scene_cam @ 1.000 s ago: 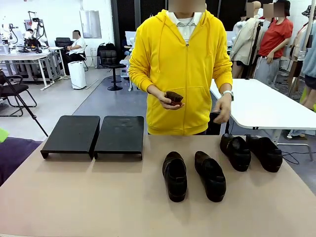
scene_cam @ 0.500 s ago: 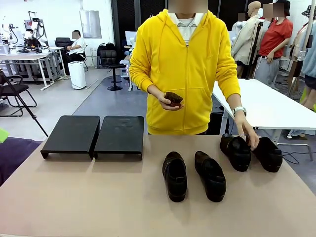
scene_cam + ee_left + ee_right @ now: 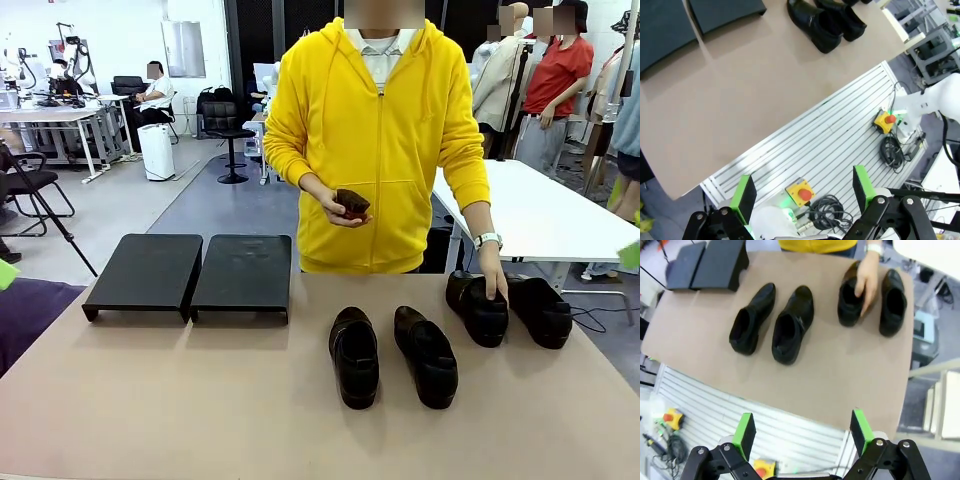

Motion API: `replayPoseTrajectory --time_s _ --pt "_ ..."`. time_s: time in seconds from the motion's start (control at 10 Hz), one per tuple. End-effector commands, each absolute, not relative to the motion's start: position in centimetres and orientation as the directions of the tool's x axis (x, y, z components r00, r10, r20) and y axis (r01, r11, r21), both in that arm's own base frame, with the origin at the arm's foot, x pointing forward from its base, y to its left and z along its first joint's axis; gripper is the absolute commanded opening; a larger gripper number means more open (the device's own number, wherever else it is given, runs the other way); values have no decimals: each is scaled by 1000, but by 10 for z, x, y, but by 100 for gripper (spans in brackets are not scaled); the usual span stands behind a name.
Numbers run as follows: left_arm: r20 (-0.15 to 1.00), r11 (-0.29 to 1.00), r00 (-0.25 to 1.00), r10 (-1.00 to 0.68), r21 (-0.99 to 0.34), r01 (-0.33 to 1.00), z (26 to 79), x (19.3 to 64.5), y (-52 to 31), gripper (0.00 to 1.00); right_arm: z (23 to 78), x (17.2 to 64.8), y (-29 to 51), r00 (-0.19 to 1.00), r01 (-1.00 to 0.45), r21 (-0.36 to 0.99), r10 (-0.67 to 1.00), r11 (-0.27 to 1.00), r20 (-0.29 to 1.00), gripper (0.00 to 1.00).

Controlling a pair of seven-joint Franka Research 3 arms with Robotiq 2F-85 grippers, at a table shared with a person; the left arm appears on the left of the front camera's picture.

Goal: Organize the shoes by placing them on the stand.
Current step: Pick up one Shoe and place it in the middle of the table.

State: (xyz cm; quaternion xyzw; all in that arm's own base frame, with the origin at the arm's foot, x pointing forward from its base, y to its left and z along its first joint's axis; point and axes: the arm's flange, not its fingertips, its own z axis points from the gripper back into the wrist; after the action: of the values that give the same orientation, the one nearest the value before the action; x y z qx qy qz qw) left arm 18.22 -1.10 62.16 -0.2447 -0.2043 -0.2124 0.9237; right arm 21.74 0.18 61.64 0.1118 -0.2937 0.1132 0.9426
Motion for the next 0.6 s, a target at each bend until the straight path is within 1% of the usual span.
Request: replayPoseTrajectory --time_s 0.0,0.1,0.2,0.3,0.4,0.5 --pt "484 778 821 -302 -373 506 623 182 -11 100 602 275 44 759 -291 114 157 950 631 100" --pt "484 778 821 -302 -373 506 623 182 -11 100 595 290 54 743 -272 84 154 959 652 100" --pt "484 778 821 -302 -373 506 623 182 -11 100 592 296 53 742 -267 97 140 959 655 100" --pt "484 778 821 -302 -373 506 623 182 -11 100 594 286 41 760 -281 110 151 953 633 100" --pt "484 778 821 -302 -373 506 623 182 -11 100 603 263 15 772 -297 153 143 943 619 100" --pt "484 778 821 -302 -373 506 623 182 -11 100 615 233 -18 811 -308 242 121 920 572 100"
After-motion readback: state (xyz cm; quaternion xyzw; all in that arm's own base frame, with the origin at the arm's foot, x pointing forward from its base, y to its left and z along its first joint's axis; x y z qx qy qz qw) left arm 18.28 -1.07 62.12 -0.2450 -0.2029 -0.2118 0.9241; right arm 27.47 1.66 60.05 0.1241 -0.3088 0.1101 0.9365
